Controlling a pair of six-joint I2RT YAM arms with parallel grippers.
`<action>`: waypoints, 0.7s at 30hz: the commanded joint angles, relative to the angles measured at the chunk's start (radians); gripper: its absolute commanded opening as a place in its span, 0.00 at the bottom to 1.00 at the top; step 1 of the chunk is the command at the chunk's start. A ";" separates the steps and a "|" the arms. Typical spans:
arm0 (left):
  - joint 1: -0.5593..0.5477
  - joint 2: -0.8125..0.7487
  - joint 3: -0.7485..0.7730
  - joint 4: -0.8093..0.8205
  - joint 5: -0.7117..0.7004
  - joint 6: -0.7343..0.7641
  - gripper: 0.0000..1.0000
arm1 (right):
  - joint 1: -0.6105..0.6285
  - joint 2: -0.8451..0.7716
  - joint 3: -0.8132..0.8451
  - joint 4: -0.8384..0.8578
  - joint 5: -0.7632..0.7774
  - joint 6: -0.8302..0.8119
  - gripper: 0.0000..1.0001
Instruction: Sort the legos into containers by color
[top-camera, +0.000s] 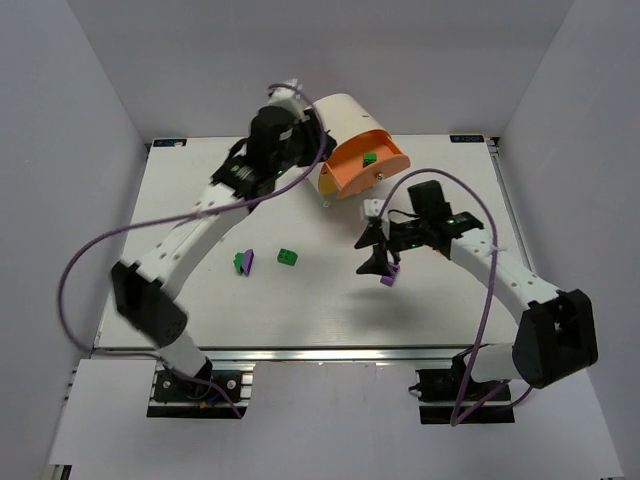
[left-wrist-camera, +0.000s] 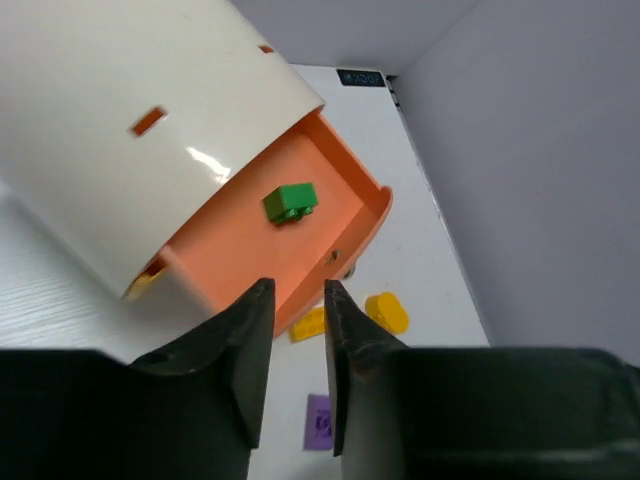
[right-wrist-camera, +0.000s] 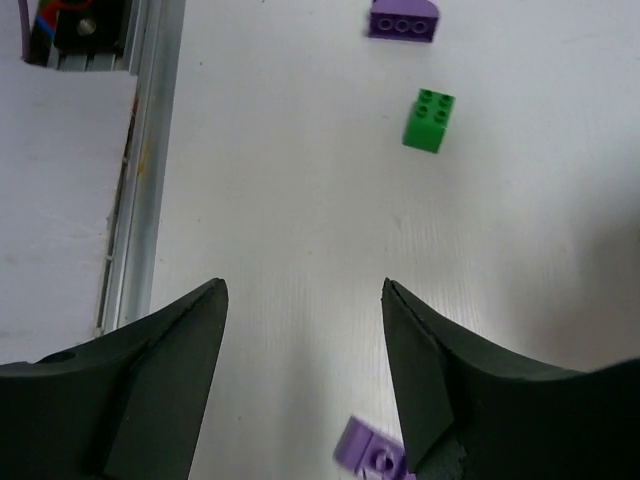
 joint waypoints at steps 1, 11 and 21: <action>0.019 -0.329 -0.207 -0.039 -0.180 -0.038 0.48 | 0.099 0.068 -0.009 0.164 0.186 0.052 0.70; 0.019 -0.863 -0.674 -0.427 -0.418 -0.273 0.82 | 0.399 0.395 0.161 0.326 0.571 0.295 0.84; 0.019 -1.035 -0.762 -0.578 -0.462 -0.387 0.83 | 0.456 0.702 0.441 0.289 0.740 0.465 0.87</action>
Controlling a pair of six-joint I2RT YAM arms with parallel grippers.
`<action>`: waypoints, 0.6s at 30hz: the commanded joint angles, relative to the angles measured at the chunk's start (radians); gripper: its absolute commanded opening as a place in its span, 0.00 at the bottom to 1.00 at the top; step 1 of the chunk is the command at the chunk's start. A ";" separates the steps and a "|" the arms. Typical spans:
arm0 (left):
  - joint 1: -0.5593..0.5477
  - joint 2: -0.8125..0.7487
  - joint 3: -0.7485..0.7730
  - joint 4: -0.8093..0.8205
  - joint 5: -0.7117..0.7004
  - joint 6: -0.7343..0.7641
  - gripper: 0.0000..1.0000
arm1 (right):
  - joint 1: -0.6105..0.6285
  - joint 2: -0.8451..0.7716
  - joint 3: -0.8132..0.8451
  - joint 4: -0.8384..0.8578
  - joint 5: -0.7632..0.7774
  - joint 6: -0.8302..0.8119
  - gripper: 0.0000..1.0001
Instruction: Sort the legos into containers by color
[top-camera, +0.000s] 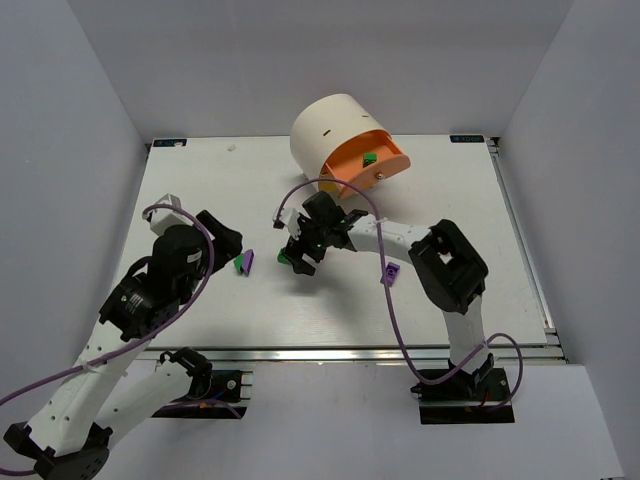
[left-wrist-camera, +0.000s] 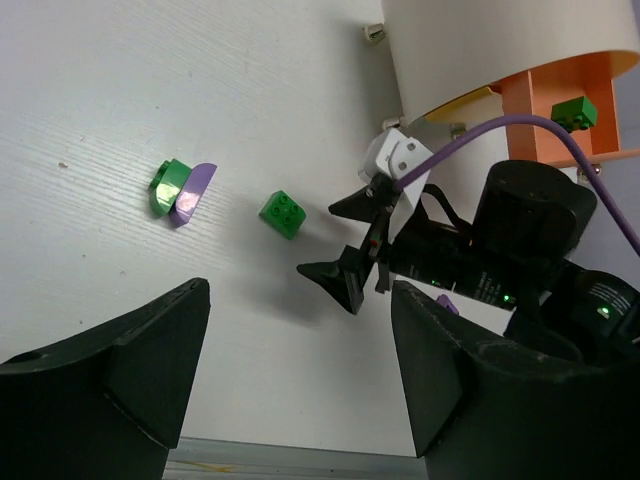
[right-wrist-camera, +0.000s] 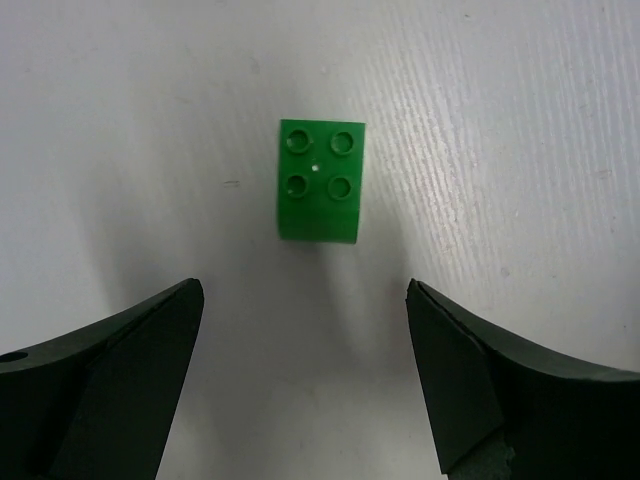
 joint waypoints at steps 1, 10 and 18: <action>0.001 -0.013 0.000 -0.067 -0.034 -0.050 0.83 | 0.006 0.055 0.078 -0.009 0.062 0.075 0.88; 0.001 -0.039 -0.011 -0.110 -0.044 -0.094 0.83 | 0.030 0.161 0.173 0.011 0.097 0.118 0.88; 0.001 -0.053 -0.048 -0.139 -0.042 -0.140 0.83 | 0.055 0.202 0.207 0.038 0.108 0.090 0.62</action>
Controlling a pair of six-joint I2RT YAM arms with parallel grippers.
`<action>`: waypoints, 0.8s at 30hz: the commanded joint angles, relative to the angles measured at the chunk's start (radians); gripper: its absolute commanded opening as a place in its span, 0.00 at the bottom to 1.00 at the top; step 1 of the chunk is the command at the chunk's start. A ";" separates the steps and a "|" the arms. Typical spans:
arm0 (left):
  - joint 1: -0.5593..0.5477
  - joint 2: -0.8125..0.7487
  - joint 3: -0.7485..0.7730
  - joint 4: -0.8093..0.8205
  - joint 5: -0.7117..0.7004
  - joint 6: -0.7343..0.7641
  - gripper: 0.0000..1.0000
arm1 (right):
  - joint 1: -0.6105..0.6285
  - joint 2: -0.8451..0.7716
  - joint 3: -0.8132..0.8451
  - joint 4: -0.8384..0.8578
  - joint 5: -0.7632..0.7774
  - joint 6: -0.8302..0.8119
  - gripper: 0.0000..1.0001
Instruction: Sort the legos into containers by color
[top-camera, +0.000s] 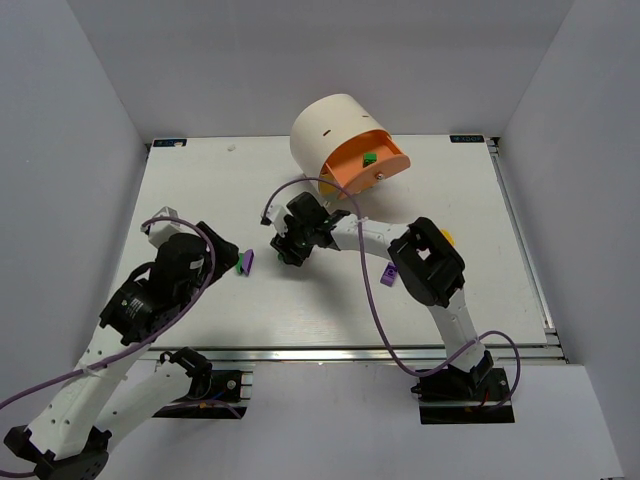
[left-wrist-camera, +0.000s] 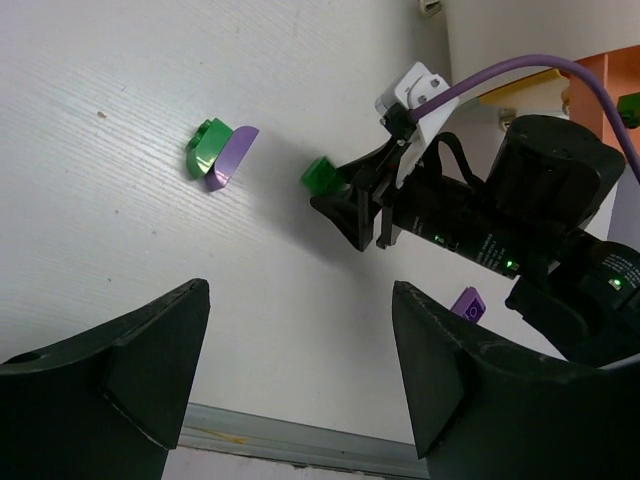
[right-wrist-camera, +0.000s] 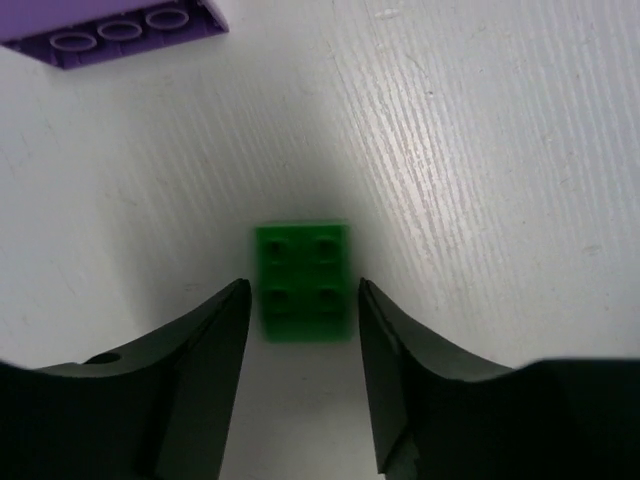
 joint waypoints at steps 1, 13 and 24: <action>0.001 -0.024 -0.025 -0.029 -0.023 -0.066 0.83 | 0.013 0.020 0.030 0.020 0.005 -0.013 0.50; 0.001 -0.038 -0.161 -0.038 -0.030 -0.151 0.84 | -0.042 -0.328 -0.053 -0.020 -0.354 -0.077 0.00; 0.001 0.028 -0.256 0.092 0.013 -0.143 0.86 | -0.224 -0.534 0.160 -0.058 -0.173 0.125 0.00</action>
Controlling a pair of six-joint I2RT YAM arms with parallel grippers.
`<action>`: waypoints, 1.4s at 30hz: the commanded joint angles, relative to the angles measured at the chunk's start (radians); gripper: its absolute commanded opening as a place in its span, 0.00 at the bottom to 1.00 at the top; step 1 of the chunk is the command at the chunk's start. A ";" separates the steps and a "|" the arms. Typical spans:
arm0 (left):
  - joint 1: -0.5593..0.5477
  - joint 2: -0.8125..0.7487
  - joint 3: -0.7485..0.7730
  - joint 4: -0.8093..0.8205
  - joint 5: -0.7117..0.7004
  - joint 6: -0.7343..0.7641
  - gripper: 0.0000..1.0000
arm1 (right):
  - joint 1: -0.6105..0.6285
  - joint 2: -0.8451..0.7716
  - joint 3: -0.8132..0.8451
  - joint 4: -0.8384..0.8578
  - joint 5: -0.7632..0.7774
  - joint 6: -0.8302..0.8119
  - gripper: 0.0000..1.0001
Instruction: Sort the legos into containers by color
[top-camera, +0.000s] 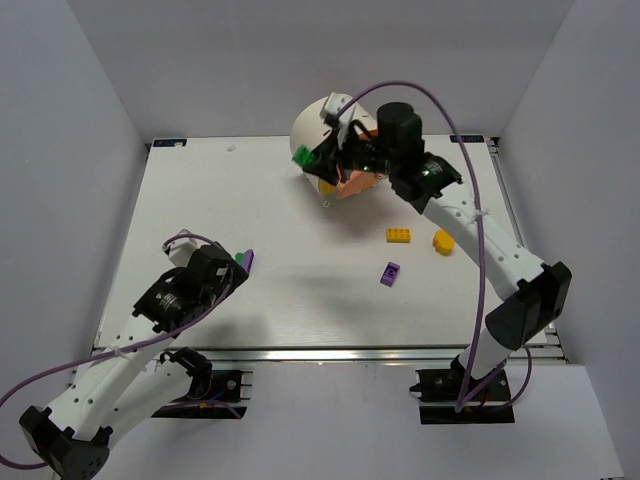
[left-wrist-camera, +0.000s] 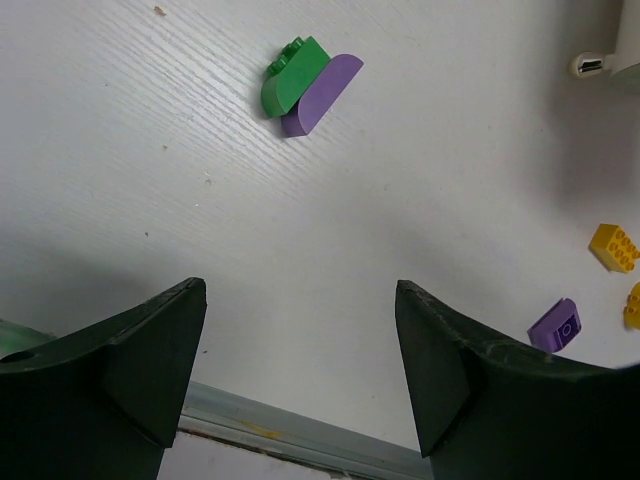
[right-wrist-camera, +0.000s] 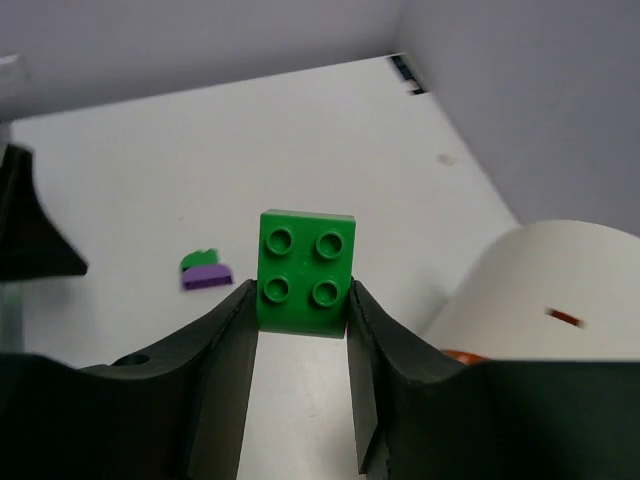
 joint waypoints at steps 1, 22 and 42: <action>0.001 0.013 -0.008 0.071 0.008 0.003 0.86 | -0.060 0.029 0.059 -0.033 0.176 0.098 0.00; 0.001 0.082 -0.025 0.160 0.043 0.061 0.87 | -0.353 0.276 0.331 -0.222 0.106 0.060 0.16; 0.001 0.163 -0.020 0.217 0.077 0.114 0.87 | -0.378 0.260 0.334 -0.297 0.047 0.043 0.62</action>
